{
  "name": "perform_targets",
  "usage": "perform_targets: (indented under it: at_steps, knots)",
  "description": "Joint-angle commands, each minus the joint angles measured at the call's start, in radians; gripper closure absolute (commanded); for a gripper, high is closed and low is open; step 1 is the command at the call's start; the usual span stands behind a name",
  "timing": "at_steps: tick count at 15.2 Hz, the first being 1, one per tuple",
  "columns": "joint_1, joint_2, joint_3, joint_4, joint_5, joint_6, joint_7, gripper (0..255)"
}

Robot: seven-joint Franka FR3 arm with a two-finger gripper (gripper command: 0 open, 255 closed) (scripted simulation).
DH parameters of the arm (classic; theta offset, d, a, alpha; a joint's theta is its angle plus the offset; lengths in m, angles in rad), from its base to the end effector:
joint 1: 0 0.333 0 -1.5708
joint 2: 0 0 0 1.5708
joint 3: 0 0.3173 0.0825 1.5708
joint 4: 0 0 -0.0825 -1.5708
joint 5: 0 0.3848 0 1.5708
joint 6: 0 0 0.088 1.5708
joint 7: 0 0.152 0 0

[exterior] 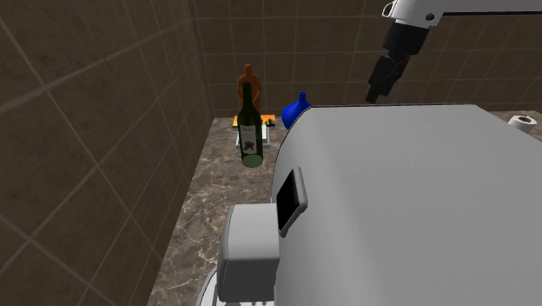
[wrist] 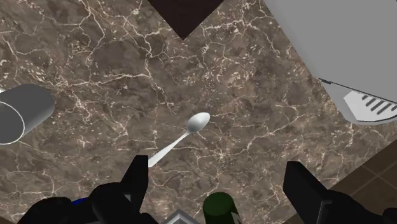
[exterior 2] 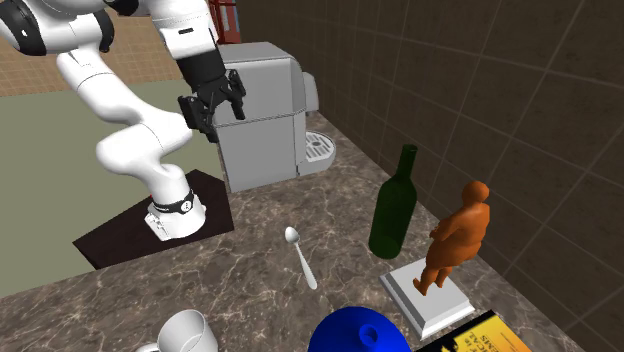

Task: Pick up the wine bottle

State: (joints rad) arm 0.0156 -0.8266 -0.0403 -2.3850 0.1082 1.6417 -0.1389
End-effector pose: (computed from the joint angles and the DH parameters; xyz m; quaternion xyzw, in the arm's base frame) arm 0.3067 0.0056 0.5528 -0.9949 -0.0612 -0.0464 0.0655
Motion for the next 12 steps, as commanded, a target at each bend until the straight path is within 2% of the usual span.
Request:
perform_targets:
  at_steps: [1,6,12]
  knots:
    - [0.000,0.000,0.000,0.000,0.000,0.000,0.000,0]
    - [0.025,0.192,0.043,0.113,0.003,0.088,0.009,0]
    - [0.045,0.422,0.092,0.287,-0.013,0.152,0.026,0]
